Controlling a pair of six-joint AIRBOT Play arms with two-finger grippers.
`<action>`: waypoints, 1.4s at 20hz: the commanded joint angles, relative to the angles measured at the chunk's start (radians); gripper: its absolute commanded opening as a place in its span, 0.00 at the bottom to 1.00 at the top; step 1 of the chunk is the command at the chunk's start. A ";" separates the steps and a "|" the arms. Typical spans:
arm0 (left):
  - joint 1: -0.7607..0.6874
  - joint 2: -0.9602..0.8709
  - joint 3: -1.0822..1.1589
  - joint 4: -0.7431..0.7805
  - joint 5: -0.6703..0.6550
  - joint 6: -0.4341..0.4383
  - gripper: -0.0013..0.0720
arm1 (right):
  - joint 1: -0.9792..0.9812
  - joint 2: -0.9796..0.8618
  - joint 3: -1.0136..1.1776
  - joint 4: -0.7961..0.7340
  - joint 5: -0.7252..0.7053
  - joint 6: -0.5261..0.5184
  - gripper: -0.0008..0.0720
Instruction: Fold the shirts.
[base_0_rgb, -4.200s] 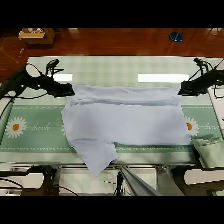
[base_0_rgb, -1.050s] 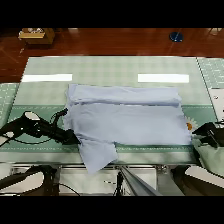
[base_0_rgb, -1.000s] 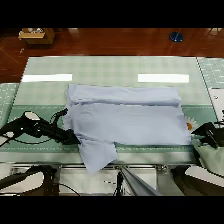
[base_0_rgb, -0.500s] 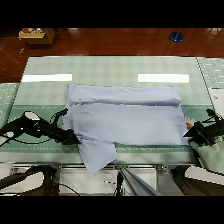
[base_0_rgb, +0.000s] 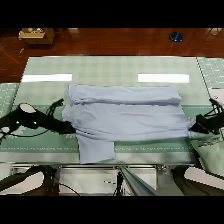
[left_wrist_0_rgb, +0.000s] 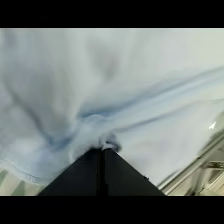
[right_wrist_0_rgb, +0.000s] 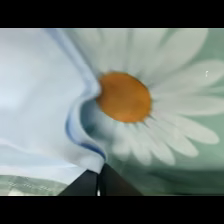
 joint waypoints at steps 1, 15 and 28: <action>-0.002 0.063 0.186 -0.054 -0.069 -0.053 0.05 | 0.006 0.089 0.114 0.224 0.013 -0.013 0.06; -0.002 -0.151 0.540 -0.174 0.088 -0.091 0.05 | 0.223 -0.053 0.209 0.428 -0.375 -0.036 0.06; -0.002 -0.413 0.750 -0.169 0.061 -0.091 0.05 | 0.224 -0.219 0.209 0.449 -0.502 -0.039 0.06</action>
